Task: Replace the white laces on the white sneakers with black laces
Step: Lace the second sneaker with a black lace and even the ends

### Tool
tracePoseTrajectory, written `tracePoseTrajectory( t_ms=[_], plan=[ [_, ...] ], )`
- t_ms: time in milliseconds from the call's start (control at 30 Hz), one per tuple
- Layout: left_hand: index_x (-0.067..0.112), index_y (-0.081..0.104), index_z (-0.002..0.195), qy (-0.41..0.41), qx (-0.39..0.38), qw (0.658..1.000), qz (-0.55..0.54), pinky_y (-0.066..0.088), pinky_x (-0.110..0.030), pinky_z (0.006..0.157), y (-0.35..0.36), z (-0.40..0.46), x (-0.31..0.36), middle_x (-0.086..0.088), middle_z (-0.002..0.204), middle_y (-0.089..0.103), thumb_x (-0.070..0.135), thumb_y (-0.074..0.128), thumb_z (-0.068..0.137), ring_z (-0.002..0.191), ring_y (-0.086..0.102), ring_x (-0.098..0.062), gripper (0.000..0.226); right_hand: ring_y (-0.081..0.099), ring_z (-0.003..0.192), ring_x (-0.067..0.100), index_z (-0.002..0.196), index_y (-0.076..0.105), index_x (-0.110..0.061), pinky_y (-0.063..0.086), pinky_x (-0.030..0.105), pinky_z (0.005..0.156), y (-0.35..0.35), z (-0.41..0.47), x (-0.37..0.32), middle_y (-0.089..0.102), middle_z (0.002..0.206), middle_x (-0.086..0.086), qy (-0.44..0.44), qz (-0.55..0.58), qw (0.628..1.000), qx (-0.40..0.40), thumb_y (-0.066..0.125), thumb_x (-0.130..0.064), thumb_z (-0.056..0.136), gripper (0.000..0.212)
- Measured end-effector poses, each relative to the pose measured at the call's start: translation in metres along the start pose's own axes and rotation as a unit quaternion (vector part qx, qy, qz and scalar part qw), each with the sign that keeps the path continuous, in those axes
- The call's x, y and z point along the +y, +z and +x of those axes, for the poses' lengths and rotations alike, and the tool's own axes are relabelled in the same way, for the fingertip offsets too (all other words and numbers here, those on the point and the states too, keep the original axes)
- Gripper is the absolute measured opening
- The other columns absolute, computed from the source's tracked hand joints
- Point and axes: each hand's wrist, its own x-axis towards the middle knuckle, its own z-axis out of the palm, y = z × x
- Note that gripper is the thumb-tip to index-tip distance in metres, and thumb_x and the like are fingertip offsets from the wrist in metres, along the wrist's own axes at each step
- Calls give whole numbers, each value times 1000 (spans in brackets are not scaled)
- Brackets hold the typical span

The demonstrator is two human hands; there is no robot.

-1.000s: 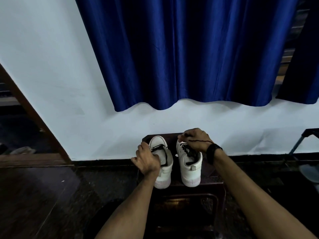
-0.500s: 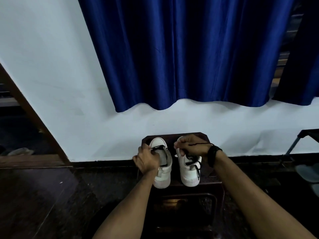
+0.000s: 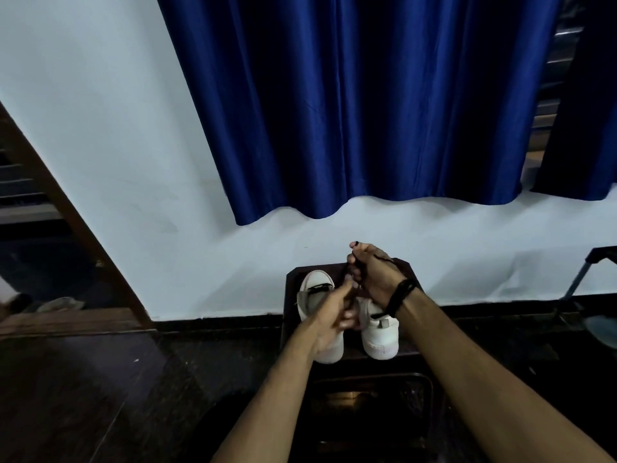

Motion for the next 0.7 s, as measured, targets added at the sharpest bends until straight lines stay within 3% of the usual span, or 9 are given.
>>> tracePoseTrajectory(
  t_ms=[133,200,233,300,333,367,433,500,700],
  plan=[
    [13,66,89,1,-10,985,175,23,-19,44,-44,-14,5,10,52,30,35,53,99,48,25,-7,27,37,39,5,97,55,-13,25,16,38,-24,-10,6,52,71,2,-42,-142,989,11,51,-12,99,5],
    [17,69,86,7,16,963,267,24,-18,46,-59,-21,13,14,47,42,28,58,98,48,30,-4,19,52,47,5,100,54,-5,40,18,42,-33,-14,7,57,77,6,-52,-263,963,-25,54,-2,95,6],
    [19,71,80,20,45,952,302,30,-18,49,-64,-22,17,14,49,52,25,62,95,50,38,-2,18,61,62,7,103,55,-3,51,22,56,-37,-15,9,61,86,9,-39,-391,918,-43,57,-2,92,12],
    [22,73,68,64,112,933,337,41,-21,64,-74,-17,22,9,63,68,25,73,87,61,53,-3,20,56,109,23,119,51,-7,48,38,92,-42,-17,13,57,117,14,-38,-718,695,-10,68,-22,82,43],
    [22,73,65,79,131,925,348,42,-23,68,-76,-14,24,4,67,70,28,77,83,64,56,-4,19,42,125,29,130,45,-9,39,39,101,-37,-18,14,48,132,13,-79,-780,620,21,70,-28,78,60],
    [20,75,66,89,138,919,360,44,-26,69,-74,-12,26,1,69,71,29,80,80,65,58,-6,17,33,133,32,137,40,-9,32,38,106,-28,-20,15,39,141,13,-127,-771,624,2,70,-25,76,70],
    [16,77,72,108,134,908,383,51,-27,73,-64,-6,31,-1,74,74,25,82,77,71,63,-7,11,39,133,32,141,39,-6,34,34,105,-9,-21,13,43,142,16,-122,-603,771,-168,66,-5,78,69],
    [12,78,76,124,160,897,393,52,-23,73,-56,-4,36,1,73,73,17,81,76,73,65,-6,5,59,112,22,135,48,-10,48,31,89,6,-20,18,61,123,11,-39,-459,850,-254,60,1,80,58],
    [12,76,71,119,187,933,285,38,-19,58,-79,-1,35,0,58,59,29,81,80,53,47,-4,20,65,79,9,96,72,-23,52,46,88,-1,-1,35,73,85,-1,-115,-453,875,-126,61,-34,93,16]
  ],
)
